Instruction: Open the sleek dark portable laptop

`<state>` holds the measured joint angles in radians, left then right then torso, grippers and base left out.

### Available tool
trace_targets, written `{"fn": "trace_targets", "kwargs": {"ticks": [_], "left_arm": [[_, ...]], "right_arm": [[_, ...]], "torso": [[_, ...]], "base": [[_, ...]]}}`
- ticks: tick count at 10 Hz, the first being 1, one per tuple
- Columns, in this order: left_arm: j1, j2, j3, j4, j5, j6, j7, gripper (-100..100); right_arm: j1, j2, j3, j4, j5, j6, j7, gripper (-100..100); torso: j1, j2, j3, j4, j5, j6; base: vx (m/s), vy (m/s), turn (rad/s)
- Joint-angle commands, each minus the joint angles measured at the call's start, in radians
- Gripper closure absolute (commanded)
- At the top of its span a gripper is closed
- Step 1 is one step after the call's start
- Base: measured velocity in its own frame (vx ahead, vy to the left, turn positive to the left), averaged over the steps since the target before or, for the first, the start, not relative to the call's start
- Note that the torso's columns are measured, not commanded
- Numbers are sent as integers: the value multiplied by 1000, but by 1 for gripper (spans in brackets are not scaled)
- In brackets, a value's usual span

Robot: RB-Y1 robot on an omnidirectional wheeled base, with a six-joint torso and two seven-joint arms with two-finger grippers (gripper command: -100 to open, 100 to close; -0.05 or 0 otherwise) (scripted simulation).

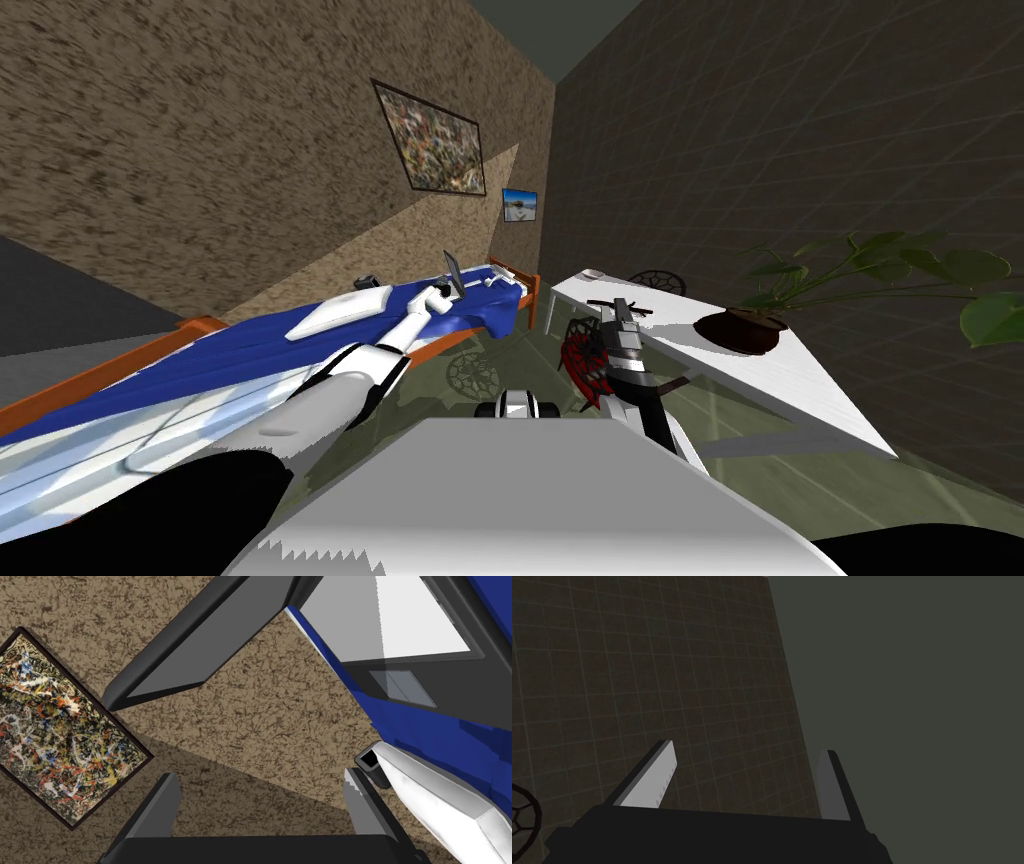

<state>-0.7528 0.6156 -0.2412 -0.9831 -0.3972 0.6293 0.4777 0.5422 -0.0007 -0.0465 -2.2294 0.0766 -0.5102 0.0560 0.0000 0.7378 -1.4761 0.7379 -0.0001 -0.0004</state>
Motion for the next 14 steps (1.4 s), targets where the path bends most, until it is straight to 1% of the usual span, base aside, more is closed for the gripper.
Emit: {"fn": "trace_targets", "kwargs": {"ticks": [1, 2, 3, 4, 5, 6, 7, 8, 9, 10, 11, 13, 14], "left_arm": [[-41, 21, 4, 36, -1, 65, 12, -100], [-41, 21, 4, 36, -1, 72, 12, -100], [-82, 33, 8, 79, -9, 113, 29, -100], [-82, 33, 8, 83, -9, 114, 29, -100], [-120, 44, 14, 128, -17, 153, 45, -100], [-152, 54, 20, 159, -24, 177, 60, -100], [-155, 54, 20, 171, -24, 190, 60, -100], [-188, 63, 27, 199, -29, 225, 75, -100], [-188, 63, 27, 211, -29, 225, 75, -100], [-218, 71, 34, 236, -35, 256, 89, -100], [-218, 71, 34, 248, -35, 256, 89, -100], [-270, 82, 49, 314, -42, 310, 114, -100], [-270, 82, 49, 314, -42, 311, 114, -100]], "right_arm": [[0, 0, 0, 0, 0, 0, 0, 0], [0, 0, 0, 0, 0, 0, 0, 0], [0, 0, 0, 0, 0, 0, 0, 0], [0, 0, 0, 0, 0, 0, 0, 0], [0, 0, 0, 0, 0, 0, 0, 0], [0, 0, 0, 0, 0, 0, 0, 0], [0, 0, 0, 0, 0, 0, 0, 0], [0, 0, 0, 0, 0, 0, 0, 0], [0, 0, 0, 0, 0, 0, 0, 0], [0, 0, 0, 0, 0, 0, 0, 0], [0, 0, 0, 0, 0, 0, 0, 0], [0, 0, 0, 0, 0, 0, 0, 0], [0, 0, 0, 0, 0, 0, 0, 0]], "torso": [[1, 1, 1, 0, 1, 0], [0, 0, 0, 0, 0, 1], [0, 0, 0, 0, 0, 0], [-1, -1, 0, 0, 0, 1], [0, 0, 0, 0, 0, 0], [0, -1, 0, 0, 0, 1], [-2, -1, -1, 0, -1, 1], [0, 0, 0, 0, 0, 0], [0, 0, 0, 0, 0, 1], [1, 1, 1, 0, 0, 0], [0, 0, 0, 0, 0, 1], [0, 0, 0, 0, 0, 1], [-1, -2, -1, 0, 0, 1]], "base": [[26, -17, -146], [29, -15, -100], [39, -23, -148], [42, -21, -72], [57, -26, -133], [82, -49, -203], [63, -33, -82], [70, -34, -132], [59, -26, -53], [69, -27, -85], [57, -13, -68], [83, -20, -137], [72, -20, -41]]}}
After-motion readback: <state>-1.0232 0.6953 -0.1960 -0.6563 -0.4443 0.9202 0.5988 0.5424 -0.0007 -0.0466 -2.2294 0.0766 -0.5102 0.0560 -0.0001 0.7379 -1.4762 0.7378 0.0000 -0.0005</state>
